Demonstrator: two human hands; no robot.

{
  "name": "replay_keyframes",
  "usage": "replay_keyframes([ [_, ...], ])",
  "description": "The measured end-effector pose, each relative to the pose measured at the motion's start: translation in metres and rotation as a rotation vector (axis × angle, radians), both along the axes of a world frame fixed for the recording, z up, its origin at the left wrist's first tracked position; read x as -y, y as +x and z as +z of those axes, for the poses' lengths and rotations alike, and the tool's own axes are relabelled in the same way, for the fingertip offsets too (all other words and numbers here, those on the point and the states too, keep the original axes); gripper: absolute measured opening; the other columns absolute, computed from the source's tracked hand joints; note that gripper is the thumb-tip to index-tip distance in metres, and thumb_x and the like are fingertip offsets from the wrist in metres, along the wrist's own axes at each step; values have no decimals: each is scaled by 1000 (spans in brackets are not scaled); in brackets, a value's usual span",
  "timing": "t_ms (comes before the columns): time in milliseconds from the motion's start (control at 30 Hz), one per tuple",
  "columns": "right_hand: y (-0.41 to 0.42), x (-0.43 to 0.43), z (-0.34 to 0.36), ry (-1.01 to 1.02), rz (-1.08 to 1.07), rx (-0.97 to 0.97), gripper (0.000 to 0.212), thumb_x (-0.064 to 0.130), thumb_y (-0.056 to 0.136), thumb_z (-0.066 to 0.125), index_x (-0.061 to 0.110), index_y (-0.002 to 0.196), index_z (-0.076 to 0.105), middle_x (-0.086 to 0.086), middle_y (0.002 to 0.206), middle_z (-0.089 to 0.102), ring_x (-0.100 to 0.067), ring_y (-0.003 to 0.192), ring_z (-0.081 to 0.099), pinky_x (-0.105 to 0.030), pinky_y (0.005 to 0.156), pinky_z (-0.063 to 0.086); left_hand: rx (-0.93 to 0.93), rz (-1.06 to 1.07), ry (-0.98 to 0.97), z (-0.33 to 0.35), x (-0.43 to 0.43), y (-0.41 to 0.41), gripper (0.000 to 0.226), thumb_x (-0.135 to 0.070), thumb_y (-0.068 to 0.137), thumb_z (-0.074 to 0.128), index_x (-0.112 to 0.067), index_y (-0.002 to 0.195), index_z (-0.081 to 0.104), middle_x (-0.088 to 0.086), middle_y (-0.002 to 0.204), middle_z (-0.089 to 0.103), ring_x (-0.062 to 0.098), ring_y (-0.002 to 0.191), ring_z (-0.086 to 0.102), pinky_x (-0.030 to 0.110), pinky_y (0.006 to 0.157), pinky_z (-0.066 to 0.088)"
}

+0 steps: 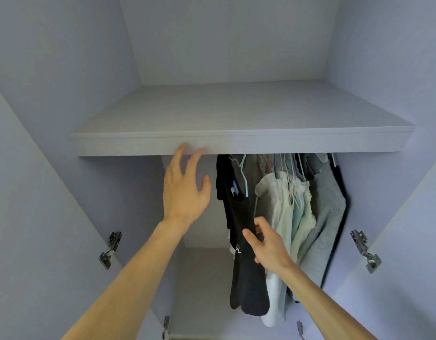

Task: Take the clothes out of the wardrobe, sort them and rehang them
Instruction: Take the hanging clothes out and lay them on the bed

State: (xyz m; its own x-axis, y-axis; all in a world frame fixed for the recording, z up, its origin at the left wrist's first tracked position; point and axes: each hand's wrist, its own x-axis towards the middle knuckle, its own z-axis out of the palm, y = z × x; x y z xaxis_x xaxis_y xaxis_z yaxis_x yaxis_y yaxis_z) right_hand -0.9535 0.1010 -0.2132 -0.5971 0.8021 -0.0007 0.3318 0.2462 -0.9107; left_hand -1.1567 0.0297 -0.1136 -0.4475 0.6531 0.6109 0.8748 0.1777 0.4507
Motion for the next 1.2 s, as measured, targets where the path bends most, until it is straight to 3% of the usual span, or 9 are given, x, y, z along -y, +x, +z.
replay_keyframes([
  [67, 6, 21, -9, -12, 27, 24, 13, 31, 99, 57, 30, 93, 46, 3, 69, 49, -8, 45, 46, -28, 46, 50, 275, -75, -141, -32, 17, 14, 41, -34, 97, 58, -32, 137, 50, -8, 147, 38, 13, 135, 41, 30, 103, 40],
  [167, 11, 54, -23, -39, 87, 64, 11, 34, 99, 56, 27, 98, 48, -8, 79, 59, -13, 45, 50, -28, 44, 49, 672, -199, -403, -71, 41, 36, 41, -43, 99, 55, -32, 138, 49, -10, 124, 60, 3, 107, 59, 15, 83, 41],
  [333, 13, 106, -51, -83, 230, 108, 13, 37, 99, 56, 25, 98, 49, 6, 68, 56, -17, 46, 52, -42, 47, 52, 865, -189, -426, -107, 75, 48, 19, -39, 97, 60, -32, 114, 64, -10, 102, 69, 7, 88, 68, 18, 75, 47],
  [467, 8, 132, -64, -150, 421, 161, 26, 46, 94, 61, 22, 94, 51, 7, 65, 57, -18, 49, 58, -32, 53, 50, 990, -49, -441, -127, 118, 38, 10, -17, 96, 61, -26, 94, 66, -5, 93, 71, 13, 83, 72, 25, 72, 51],
  [667, -23, 128, -93, -163, 671, 289, 61, 86, 79, 34, 36, 97, 63, 8, 93, 70, -8, 85, 68, -34, 84, 55, 1201, 157, -454, -150, 222, 50, 9, -9, 96, 57, -15, 92, 61, -4, 85, 68, 9, 71, 71, 22, 67, 50],
  [867, -70, 173, -103, -59, 961, 213, 57, 75, 85, 41, 35, 122, 57, 18, 120, 61, 5, 99, 59, -16, 85, 46, 1327, 440, -417, -180, 329, 123, 6, -15, 87, 61, -21, 86, 62, -8, 89, 64, 12, 72, 69, 15, 62, 45],
  [1000, -75, 236, -116, 192, 1330, 89, 67, 79, 87, 36, 36, 136, 53, 23, 138, 46, 4, 127, 40, -20, 108, 29, 1426, 613, -357, -185, 380, 192, 10, -18, 82, 62, -18, 91, 65, -4, 97, 68, 14, 78, 71, 27, 78, 57],
  [1100, -61, 295, -109, 331, 1625, 11, 49, 64, 97, 34, 35, 124, 63, 23, 128, 56, -1, 127, 41, -21, 109, 27, 1458, 746, -309, -173, 407, 249, 10, -20, 82, 63, -20, 91, 65, -1, 97, 72, 10, 80, 71, 22, 79, 55],
  [1200, -36, 355, -102, 360, 1856, -75, 48, 51, 102, 33, 19, 86, 64, 11, 88, 65, -10, 95, 58, -35, 92, 44, 1469, 902, -209, -162, 435, 307, 5, -22, 82, 64, -26, 84, 64, -6, 87, 70, 1, 74, 63, 13, 67, 45],
])
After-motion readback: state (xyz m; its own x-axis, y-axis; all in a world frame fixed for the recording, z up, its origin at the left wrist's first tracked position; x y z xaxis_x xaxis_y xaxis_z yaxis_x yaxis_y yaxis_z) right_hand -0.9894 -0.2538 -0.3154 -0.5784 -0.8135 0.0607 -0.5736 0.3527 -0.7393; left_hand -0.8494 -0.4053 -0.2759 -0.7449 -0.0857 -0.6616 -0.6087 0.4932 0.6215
